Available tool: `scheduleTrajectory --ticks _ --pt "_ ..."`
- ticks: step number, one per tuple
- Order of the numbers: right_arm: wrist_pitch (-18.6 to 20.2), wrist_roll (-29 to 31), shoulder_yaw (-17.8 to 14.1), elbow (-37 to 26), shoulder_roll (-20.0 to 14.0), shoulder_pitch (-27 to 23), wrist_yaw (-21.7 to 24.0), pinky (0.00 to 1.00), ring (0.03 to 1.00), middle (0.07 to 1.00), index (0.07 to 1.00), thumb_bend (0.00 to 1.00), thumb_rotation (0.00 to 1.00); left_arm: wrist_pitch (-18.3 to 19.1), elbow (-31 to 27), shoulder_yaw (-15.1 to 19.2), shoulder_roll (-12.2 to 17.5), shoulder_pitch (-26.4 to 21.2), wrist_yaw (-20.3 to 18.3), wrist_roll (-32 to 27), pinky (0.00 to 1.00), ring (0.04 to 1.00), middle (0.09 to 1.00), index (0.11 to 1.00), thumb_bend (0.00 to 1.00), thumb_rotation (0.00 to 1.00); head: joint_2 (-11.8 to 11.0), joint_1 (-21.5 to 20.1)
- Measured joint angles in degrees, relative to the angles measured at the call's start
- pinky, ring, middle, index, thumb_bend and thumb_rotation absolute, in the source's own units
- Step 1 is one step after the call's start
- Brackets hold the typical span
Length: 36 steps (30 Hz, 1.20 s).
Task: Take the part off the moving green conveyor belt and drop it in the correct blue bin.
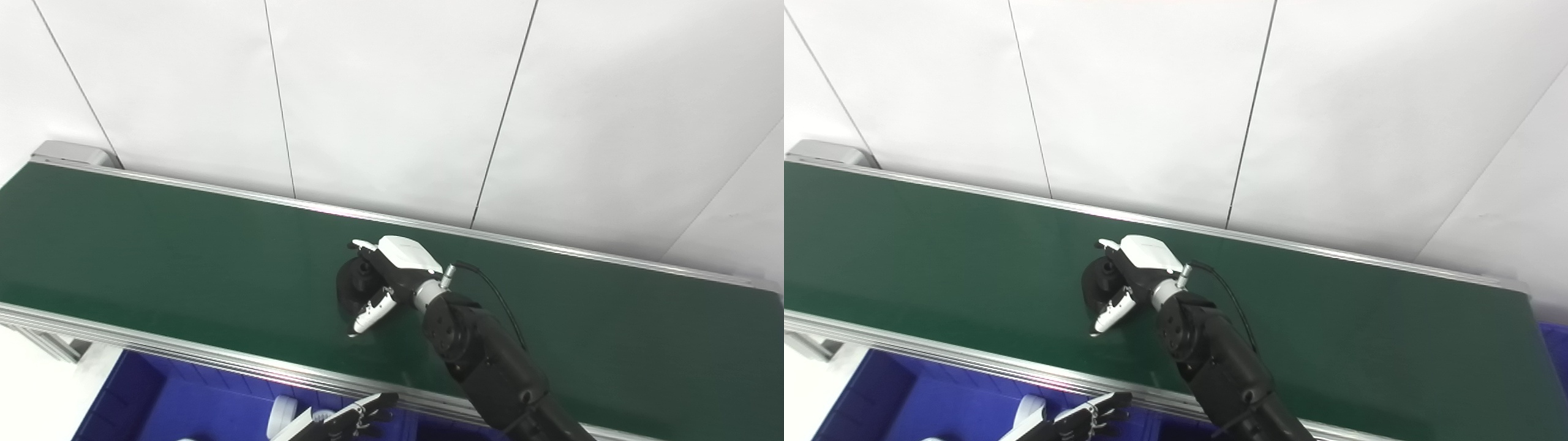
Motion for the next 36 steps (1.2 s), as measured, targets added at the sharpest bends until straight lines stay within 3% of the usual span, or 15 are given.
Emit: scheduleTrajectory --ticks 1,2,5,15,22,24,28,33,36 --pt "-0.4 -0.1 -0.1 0.4 0.0 0.3 -1.3 0.45 0.539 0.574 0.719 0.66 0.01 0.0 0.0 0.0 0.0 0.0 0.0 0.0 0.86 0.918 0.963 0.936 0.71 0.44 0.0 0.0" --pt "-0.7 -0.3 -0.1 0.8 0.1 0.5 -2.4 0.44 0.525 0.528 0.546 0.56 0.00 0.0 0.0 0.0 0.0 0.0 0.0 0.0 0.85 0.915 0.962 0.934 0.71 0.44 0.2 -0.1" --pt "-1.1 -0.8 -0.1 1.6 0.2 0.7 -4.7 0.42 0.501 0.525 0.482 0.53 0.00 0.0 0.0 0.0 0.0 0.0 0.0 -0.1 0.85 0.912 0.961 0.936 0.71 0.44 0.2 -0.1" --pt "-1.5 -0.4 -1.2 0.1 -0.1 2.9 -7.4 0.45 0.548 0.551 0.460 0.52 0.00 0.0 -0.1 0.2 -0.4 -0.2 0.4 0.0 0.86 0.911 0.955 0.934 0.70 0.44 0.2 -0.3" --pt "-2.0 -0.2 -1.4 -4.9 -0.7 6.6 -7.0 0.43 0.514 0.539 0.466 0.52 0.00 0.0 -0.1 0.2 -0.4 -0.2 0.6 0.2 0.87 0.918 0.960 0.939 0.69 0.45 0.4 -0.7" --pt "-1.9 -0.3 -1.3 -10.3 -1.9 9.3 -5.6 0.42 0.500 0.530 0.472 0.52 0.00 0.0 -0.1 0.2 -0.4 -0.4 0.6 0.2 0.87 0.922 0.964 0.942 0.69 0.45 0.5 -0.9" --pt "-1.8 -0.9 -2.7 -22.4 -3.7 13.6 -4.0 0.30 0.383 0.438 0.497 0.52 0.00 0.0 -0.1 0.3 -0.1 -0.4 0.6 0.3 0.90 0.936 0.960 0.942 0.69 0.46 1.3 -1.6" --pt "1.0 -2.2 -6.6 -39.4 -6.2 17.5 -0.2 0.28 0.364 0.457 0.492 0.53 0.00 0.0 -0.3 0.5 0.1 -0.6 0.7 1.0 0.90 0.930 0.962 0.943 0.69 0.45 2.3 -2.1" --pt "3.2 -3.4 -8.9 -47.8 -7.5 20.3 2.8 0.34 0.435 0.515 0.472 0.52 0.00 0.0 -0.3 0.7 0.1 -0.6 0.6 1.0 0.91 0.934 0.957 0.938 0.68 0.45 2.8 -2.4"
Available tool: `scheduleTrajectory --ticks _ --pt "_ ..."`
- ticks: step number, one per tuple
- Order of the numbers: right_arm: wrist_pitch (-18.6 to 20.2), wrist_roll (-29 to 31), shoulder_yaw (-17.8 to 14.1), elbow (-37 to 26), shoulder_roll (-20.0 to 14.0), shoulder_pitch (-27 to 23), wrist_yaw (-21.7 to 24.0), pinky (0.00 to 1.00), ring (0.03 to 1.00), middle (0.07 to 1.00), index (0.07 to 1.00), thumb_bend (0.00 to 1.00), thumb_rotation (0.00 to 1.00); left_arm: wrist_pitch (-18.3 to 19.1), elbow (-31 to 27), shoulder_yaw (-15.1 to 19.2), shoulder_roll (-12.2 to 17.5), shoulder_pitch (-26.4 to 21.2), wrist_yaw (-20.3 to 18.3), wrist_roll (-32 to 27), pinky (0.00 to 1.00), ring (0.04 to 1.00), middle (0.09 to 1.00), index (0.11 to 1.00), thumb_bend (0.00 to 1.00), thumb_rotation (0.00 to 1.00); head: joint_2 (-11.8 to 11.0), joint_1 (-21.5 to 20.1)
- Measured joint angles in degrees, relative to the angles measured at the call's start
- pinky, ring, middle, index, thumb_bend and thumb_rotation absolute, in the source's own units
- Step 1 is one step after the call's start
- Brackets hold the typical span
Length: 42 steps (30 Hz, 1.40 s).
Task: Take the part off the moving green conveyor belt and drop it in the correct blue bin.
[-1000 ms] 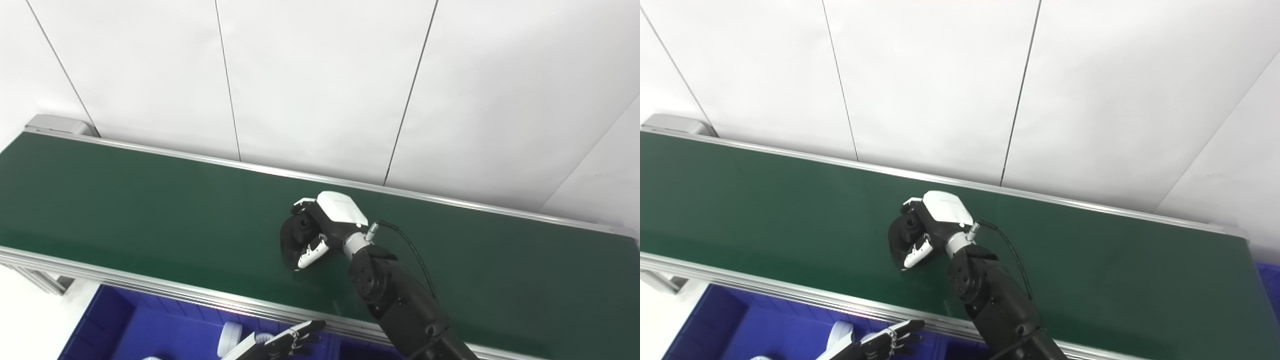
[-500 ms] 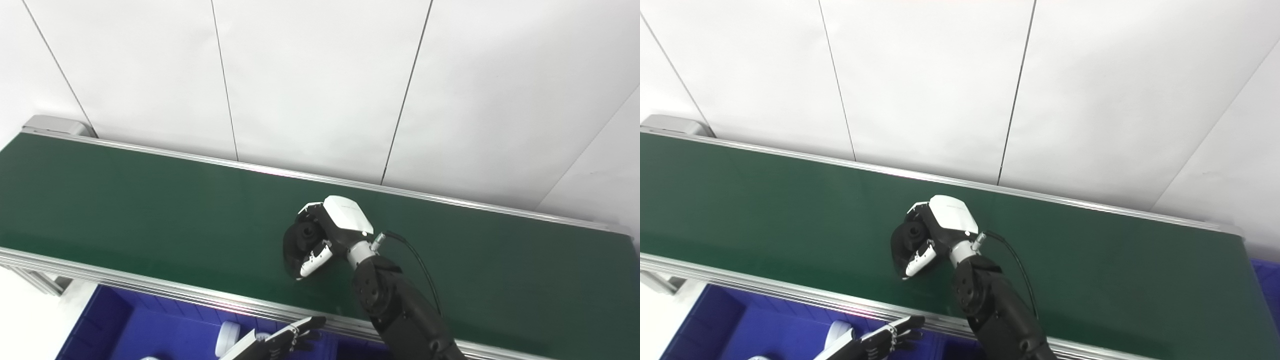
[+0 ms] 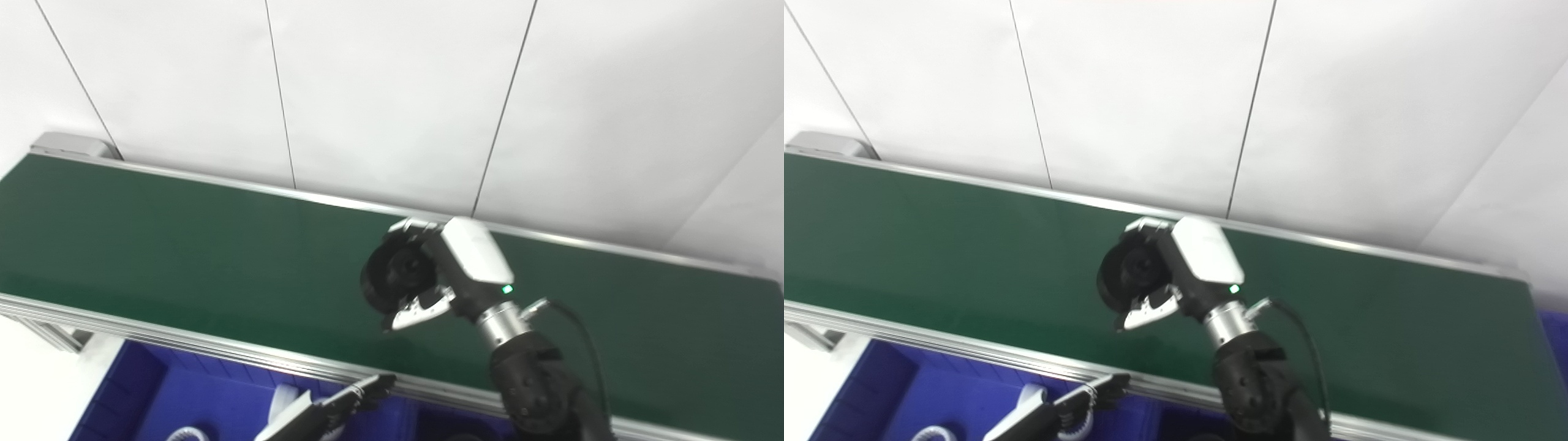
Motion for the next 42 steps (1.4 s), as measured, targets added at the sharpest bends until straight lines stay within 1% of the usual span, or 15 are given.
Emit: scheduleTrajectory --ticks 5,8,10,11,13,15,18,22,27,31,38,39,40,41,42 --pt "1.2 -0.8 -4.4 -8.9 -2.2 5.9 3.0 0.36 0.435 0.489 0.487 0.53 0.00 0.0 -0.1 0.3 0.1 -0.3 -0.1 0.0 0.94 0.948 0.958 0.937 0.69 0.45 1.7 -1.0" --pt "1.2 -1.1 -6.2 -13.0 -3.6 9.7 4.1 0.35 0.440 0.495 0.482 0.52 0.00 0.0 -0.2 0.6 0.2 -0.3 -0.1 -0.6 0.92 0.941 0.956 0.936 0.70 0.46 3.3 -1.7" --pt "1.2 -1.2 -7.6 -15.7 -4.7 13.2 5.3 0.32 0.405 0.477 0.490 0.53 0.00 0.0 -0.5 0.8 0.3 -0.3 -0.2 -1.6 0.90 0.925 0.949 0.935 0.70 0.46 3.3 -1.7" --pt "1.2 -1.2 -8.1 -16.7 -5.1 15.1 5.9 0.31 0.396 0.470 0.494 0.53 0.00 0.0 -0.8 0.8 0.4 -0.3 -0.3 -2.1 0.90 0.924 0.947 0.936 0.70 0.45 5.3 -2.1" --pt "1.2 -1.0 -8.7 -19.0 -6.1 19.9 6.3 0.31 0.380 0.469 0.515 0.52 0.00 0.3 -1.9 1.3 0.5 -0.2 -0.4 -3.3 0.88 0.923 0.951 0.939 0.69 0.44 7.4 -2.7" --pt "1.2 -0.7 -9.2 -19.9 -7.4 24.8 7.1 0.31 0.375 0.468 0.533 0.51 0.00 0.9 -2.9 1.8 0.9 -0.2 -0.5 -4.5 0.87 0.922 0.953 0.939 0.69 0.43 10.3 -3.3" --pt "1.2 -0.4 -9.5 -20.1 -9.0 30.8 8.3 0.26 0.356 0.459 0.537 0.51 0.00 3.0 -4.8 2.0 1.7 -0.7 -0.8 -6.3 0.86 0.922 0.957 0.936 0.70 0.42 11.0 -3.2" --pt "0.5 -2.2 -8.5 -19.1 -9.6 35.2 8.5 0.35 0.390 0.513 0.502 0.51 0.00 7.8 -8.3 2.3 2.0 -1.3 -0.8 -7.0 0.83 0.914 0.956 0.930 0.70 0.39 13.2 -2.6" --pt "-0.2 -3.6 -7.4 -13.9 -11.8 35.8 10.4 0.33 0.382 0.489 0.525 0.51 0.00 11.6 -10.2 2.7 2.0 -1.3 -0.8 -7.8 0.82 0.907 0.950 0.922 0.69 0.37 15.3 -2.6" --pt "-0.2 -5.4 -6.7 -12.2 -13.0 34.2 13.4 0.28 0.368 0.452 0.544 0.51 0.00 12.2 -10.6 3.1 2.0 -1.2 -0.8 -7.9 0.83 0.908 0.952 0.929 0.68 0.37 15.7 -2.6" --pt "1.3 -12.4 -4.6 -8.2 -12.7 30.6 21.2 0.39 0.388 0.477 0.569 0.51 0.00 12.4 -11.9 3.3 2.0 -1.3 -0.7 -7.4 0.82 0.902 0.950 0.923 0.69 0.38 15.4 -3.1" --pt "1.5 -13.4 -4.6 -7.5 -12.3 30.2 21.9 0.46 0.513 0.607 0.665 0.57 0.01 12.6 -11.9 3.3 1.9 -1.3 -0.7 -7.4 0.82 0.904 0.953 0.925 0.68 0.38 15.1 -3.1" --pt "1.6 -14.0 -4.6 -6.7 -11.9 29.9 22.1 0.61 0.673 0.745 0.763 0.62 0.05 12.7 -11.9 3.3 1.9 -1.3 -0.7 -7.4 0.82 0.905 0.953 0.925 0.68 0.38 14.8 -3.1" --pt "1.7 -14.5 -4.6 -5.9 -11.3 29.7 22.0 0.70 0.770 0.835 0.833 0.65 0.10 12.8 -11.9 3.3 1.9 -1.3 -0.7 -7.4 0.82 0.903 0.951 0.923 0.68 0.37 14.8 -3.1" --pt "1.6 -14.6 -4.8 -5.3 -10.7 29.7 21.8 0.72 0.810 0.874 0.864 0.66 0.13 12.8 -11.9 3.3 1.9 -1.3 -0.7 -7.4 0.82 0.903 0.951 0.921 0.68 0.37 14.7 -3.1"
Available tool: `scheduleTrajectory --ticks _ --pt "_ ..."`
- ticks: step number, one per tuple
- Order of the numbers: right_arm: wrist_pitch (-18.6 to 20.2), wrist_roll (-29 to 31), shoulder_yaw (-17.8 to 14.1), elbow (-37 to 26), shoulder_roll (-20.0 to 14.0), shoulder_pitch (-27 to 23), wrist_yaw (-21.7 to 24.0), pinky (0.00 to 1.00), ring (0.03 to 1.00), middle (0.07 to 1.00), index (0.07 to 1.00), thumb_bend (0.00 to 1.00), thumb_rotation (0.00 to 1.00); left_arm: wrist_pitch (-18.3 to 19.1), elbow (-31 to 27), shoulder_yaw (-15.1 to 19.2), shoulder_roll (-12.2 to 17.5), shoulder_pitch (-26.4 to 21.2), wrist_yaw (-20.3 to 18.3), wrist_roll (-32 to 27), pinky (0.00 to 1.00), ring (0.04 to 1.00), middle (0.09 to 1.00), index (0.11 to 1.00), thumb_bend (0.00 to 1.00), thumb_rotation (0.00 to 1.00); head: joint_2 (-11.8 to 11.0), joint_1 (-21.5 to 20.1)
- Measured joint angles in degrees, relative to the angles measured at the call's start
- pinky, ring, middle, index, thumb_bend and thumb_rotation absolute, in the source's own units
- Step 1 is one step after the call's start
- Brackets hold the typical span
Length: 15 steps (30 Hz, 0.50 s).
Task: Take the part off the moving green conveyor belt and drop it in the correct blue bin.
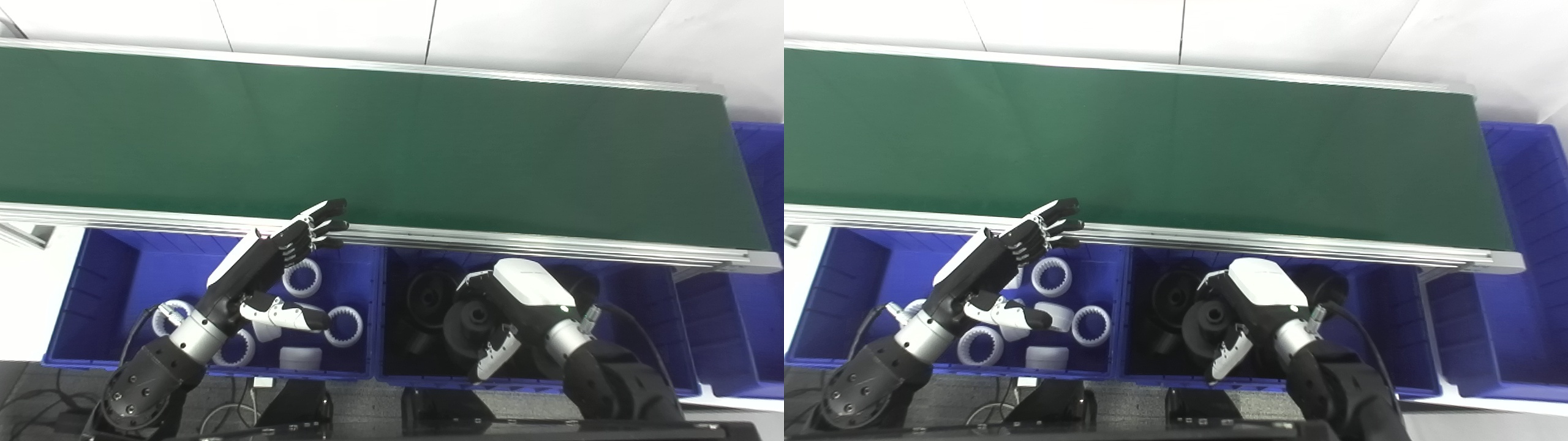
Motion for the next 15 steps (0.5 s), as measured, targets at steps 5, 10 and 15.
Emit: scheduleTrajectory --ticks 5,10,15 --pt "-0.1 0.1 -0.9 0.6 2.6 0.5 -2.8 0.87 0.980 0.990 0.947 0.70 0.28 0.6 0.0 0.1 -0.2 0.0 0.1 0.0 0.82 0.899 0.945 0.916 0.71 0.39 -0.6 0.7" --pt "-0.9 2.5 -2.9 0.0 3.9 3.1 -9.2 0.99 1.000 1.000 0.964 0.78 0.36 1.0 0.0 0.1 -0.2 0.1 0.2 0.0 0.83 0.909 0.952 0.927 0.69 0.38 -1.1 1.2" --pt "-3.9 8.7 -4.6 -2.5 6.1 7.1 -16.7 1.00 1.000 1.000 0.977 0.82 0.38 0.9 0.1 0.1 -0.2 0.2 -0.1 -0.5 0.85 0.915 0.954 0.928 0.69 0.36 -1.4 1.7"
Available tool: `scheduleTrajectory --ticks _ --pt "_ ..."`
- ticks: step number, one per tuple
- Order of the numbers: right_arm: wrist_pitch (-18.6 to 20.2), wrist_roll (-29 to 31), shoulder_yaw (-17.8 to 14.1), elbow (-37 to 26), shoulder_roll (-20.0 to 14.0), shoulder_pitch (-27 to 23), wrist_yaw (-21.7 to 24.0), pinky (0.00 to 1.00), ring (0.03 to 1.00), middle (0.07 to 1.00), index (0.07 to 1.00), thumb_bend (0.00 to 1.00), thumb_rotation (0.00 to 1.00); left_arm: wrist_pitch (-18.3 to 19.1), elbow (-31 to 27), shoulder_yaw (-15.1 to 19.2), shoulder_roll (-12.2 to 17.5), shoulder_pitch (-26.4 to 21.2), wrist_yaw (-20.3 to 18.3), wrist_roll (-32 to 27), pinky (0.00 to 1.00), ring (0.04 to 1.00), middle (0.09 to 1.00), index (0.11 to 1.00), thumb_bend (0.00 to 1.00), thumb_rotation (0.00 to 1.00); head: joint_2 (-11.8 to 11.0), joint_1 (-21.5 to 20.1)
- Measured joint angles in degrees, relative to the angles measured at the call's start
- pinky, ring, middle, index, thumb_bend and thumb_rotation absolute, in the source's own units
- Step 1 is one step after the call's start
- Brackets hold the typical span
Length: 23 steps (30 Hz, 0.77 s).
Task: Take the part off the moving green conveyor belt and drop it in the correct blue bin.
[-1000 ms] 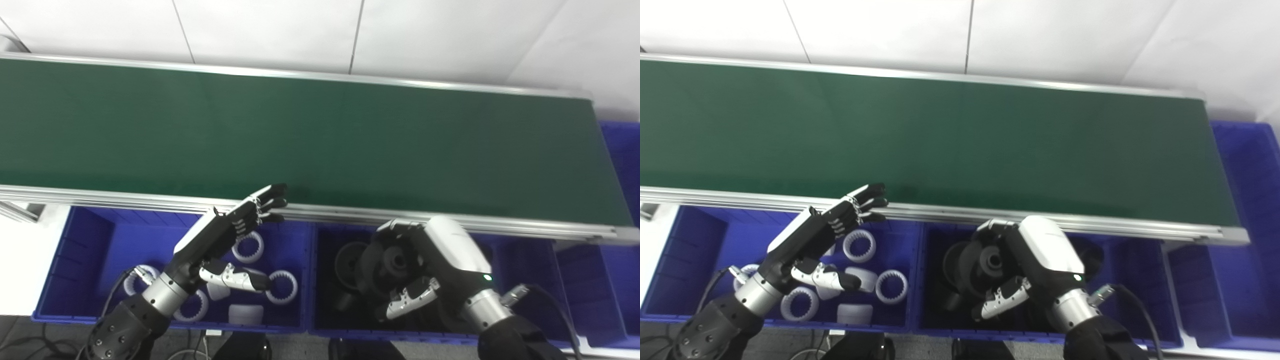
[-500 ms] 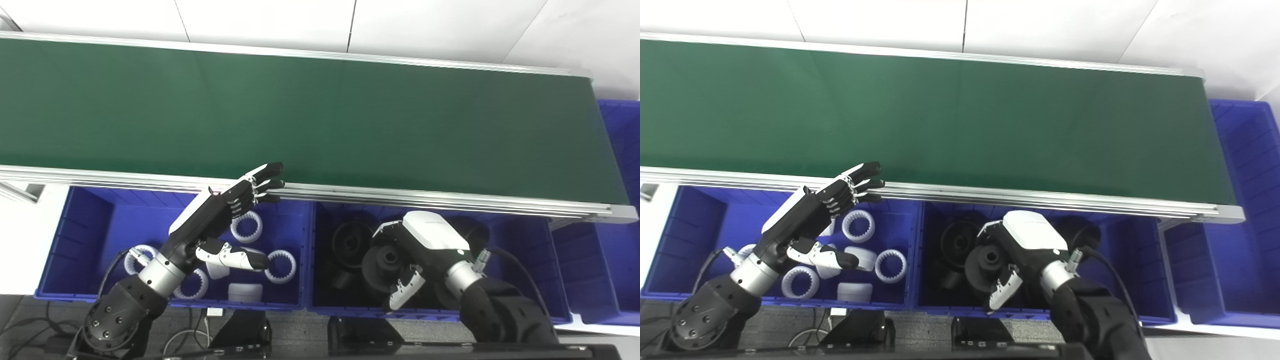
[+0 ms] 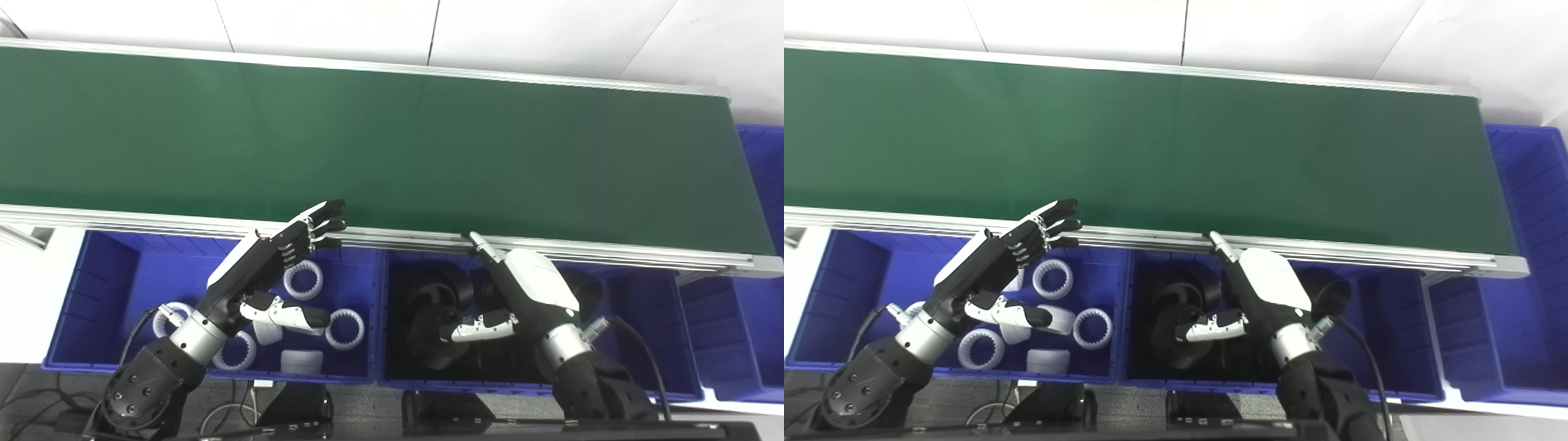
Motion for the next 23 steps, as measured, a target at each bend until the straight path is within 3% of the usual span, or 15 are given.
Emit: scheduleTrajectory --ticks 4,7,8,9,14,23 --pt "-1.5 2.9 -0.1 -3.4 1.1 2.6 -3.8 1.00 1.000 1.000 0.998 0.85 0.38 0.0 0.0 0.0 0.0 0.2 0.0 0.0 0.84 0.911 0.954 0.932 0.69 0.38 -0.1 0.4" --pt "-5.0 8.2 1.8 -5.1 3.4 6.1 -6.9 0.97 1.000 1.000 1.000 0.85 0.37 -0.2 0.0 0.1 0.0 0.7 0.2 0.8 0.84 0.906 0.952 0.932 0.70 0.39 -0.2 0.3" --pt "-5.3 8.6 2.1 -5.1 3.7 6.4 -7.0 0.89 0.968 1.000 1.000 0.86 0.39 -0.2 0.0 0.2 0.0 0.8 0.2 0.8 0.83 0.908 0.954 0.933 0.70 0.39 -0.3 0.3" --pt "-7.1 11.0 2.6 -4.7 4.2 7.4 -8.3 0.85 0.946 0.992 1.000 0.86 0.39 -0.2 0.0 0.2 0.0 0.8 0.3 1.0 0.83 0.912 0.959 0.935 0.70 0.39 -0.3 0.3" --pt "-15.2 18.8 4.3 -0.3 5.4 9.9 -13.0 0.85 0.933 0.974 1.000 0.85 0.38 0.1 -0.1 0.5 0.0 0.8 0.8 1.4 0.83 0.919 0.967 0.939 0.70 0.38 -0.4 0.8" --pt "-16.7 29.6 2.3 4.1 5.9 9.4 -14.1 0.86 0.935 0.966 0.995 0.84 0.42 0.0 0.0 0.5 -0.3 0.9 1.0 2.6 0.82 0.919 0.976 0.945 0.72 0.40 -1.3 1.7"
